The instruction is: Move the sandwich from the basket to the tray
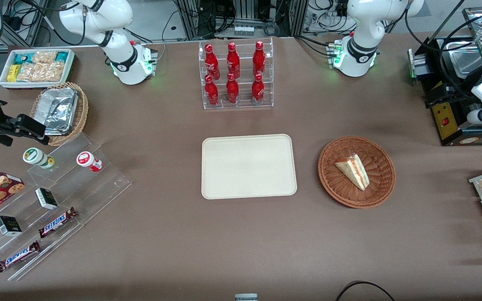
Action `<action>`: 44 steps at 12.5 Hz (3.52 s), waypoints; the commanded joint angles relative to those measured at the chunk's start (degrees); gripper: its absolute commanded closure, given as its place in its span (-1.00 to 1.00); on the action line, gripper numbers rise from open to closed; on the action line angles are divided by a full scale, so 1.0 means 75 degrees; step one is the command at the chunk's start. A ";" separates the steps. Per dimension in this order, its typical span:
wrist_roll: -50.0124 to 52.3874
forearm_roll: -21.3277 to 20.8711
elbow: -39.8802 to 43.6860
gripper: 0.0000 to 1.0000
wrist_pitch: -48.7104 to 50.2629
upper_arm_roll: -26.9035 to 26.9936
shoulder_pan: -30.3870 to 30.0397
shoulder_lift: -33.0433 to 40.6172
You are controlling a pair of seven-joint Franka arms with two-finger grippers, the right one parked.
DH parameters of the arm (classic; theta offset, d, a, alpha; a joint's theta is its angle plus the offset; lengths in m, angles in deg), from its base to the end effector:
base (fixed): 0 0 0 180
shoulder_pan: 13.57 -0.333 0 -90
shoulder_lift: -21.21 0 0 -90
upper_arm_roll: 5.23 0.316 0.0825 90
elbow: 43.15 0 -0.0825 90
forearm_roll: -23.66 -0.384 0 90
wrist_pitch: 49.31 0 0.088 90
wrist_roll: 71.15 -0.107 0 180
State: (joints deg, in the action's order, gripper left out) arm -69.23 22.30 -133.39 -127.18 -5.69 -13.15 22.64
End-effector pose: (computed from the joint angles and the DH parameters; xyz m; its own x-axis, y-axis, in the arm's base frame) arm 0.5229 -0.0052 0.6197 0.9817 0.0234 -0.1888 0.0180 -0.9994 -0.0303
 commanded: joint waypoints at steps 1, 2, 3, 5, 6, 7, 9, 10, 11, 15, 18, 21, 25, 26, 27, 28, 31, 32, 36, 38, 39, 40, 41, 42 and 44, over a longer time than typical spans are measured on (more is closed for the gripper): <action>-0.0058 -0.0124 0.0126 -1.00 0.0293 0.0061 0.0096 -0.0003; -0.0069 -0.0124 0.0091 -1.00 0.0259 0.0049 0.0096 -0.0049; -0.0046 -0.0124 0.0044 -1.00 0.0258 0.0049 0.0096 -0.0189; 0.0083 -0.0100 -0.0317 -1.00 -0.0114 -0.0032 0.0096 -0.0319; 0.0095 -0.0019 -0.0551 -1.00 -0.0314 -0.0033 0.0096 -0.0389; 0.0107 0.0086 -0.0832 -1.00 -0.0478 -0.0033 0.0096 -0.0494; 0.0107 0.0228 -0.1861 -1.00 -0.1458 -0.0044 0.0096 -0.0426; 0.0107 0.0216 -0.2272 -1.00 -0.1998 -0.0137 0.0142 -0.0425; 0.0107 0.0216 -0.2532 -1.00 -0.2444 -0.0173 0.0166 -0.0471; 0.0796 0.0193 -0.4276 -1.00 -0.5044 -0.0197 0.0447 -0.0437; 0.2560 0.0181 -0.4761 -1.00 -0.5777 -0.0511 0.0459 -0.0401; 0.4039 0.0111 -0.4796 -1.00 -0.6033 -0.0840 0.0459 -0.0448; 0.5611 0.0076 -0.4901 -1.00 -0.6724 -0.1111 0.0459 -0.0706; 0.6067 0.0076 -0.4925 -1.00 -0.6947 -0.1122 0.0471 -0.0787; 0.6338 0.0064 -0.4936 -1.00 -0.7030 -0.1181 0.0471 -0.0869; 0.6411 0.0075 -0.4960 -1.00 -0.7031 -0.1204 0.0471 -0.0893; 0.7288 0.0076 -0.4995 -1.00 -0.7544 -0.1205 0.0471 -0.1092; 0.7348 0.0076 -0.5018 -1.00 -0.7616 -0.1205 0.0471 -0.1197; 0.7700 0.0076 -0.5299 -1.00 -0.8377 -0.1205 0.0459 -0.1385; 0.7700 0.0076 -0.5358 -1.00 -0.8658 -0.1205 0.0459 -0.1572; 0.7700 0.0076 -0.5370 -1.00 -0.8776 -0.1193 0.0448 -0.1655; 0.7700 0.0076 -0.5382 -1.00 -0.8893 -0.1193 0.0447 -0.1737; 0.7700 0.0076 -0.5417 -1.00 -0.8917 -0.1181 0.0447 -0.1772; 0.7689 0.0076 -0.5429 -0.98 -0.8918 -0.1181 0.0447 -0.1784; 0.7689 0.0076 -0.5440 -0.36 -0.8918 -0.1169 0.0436 -0.1842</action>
State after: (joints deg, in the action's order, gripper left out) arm -13.11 23.33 -173.30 -192.52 -14.64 -10.10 8.78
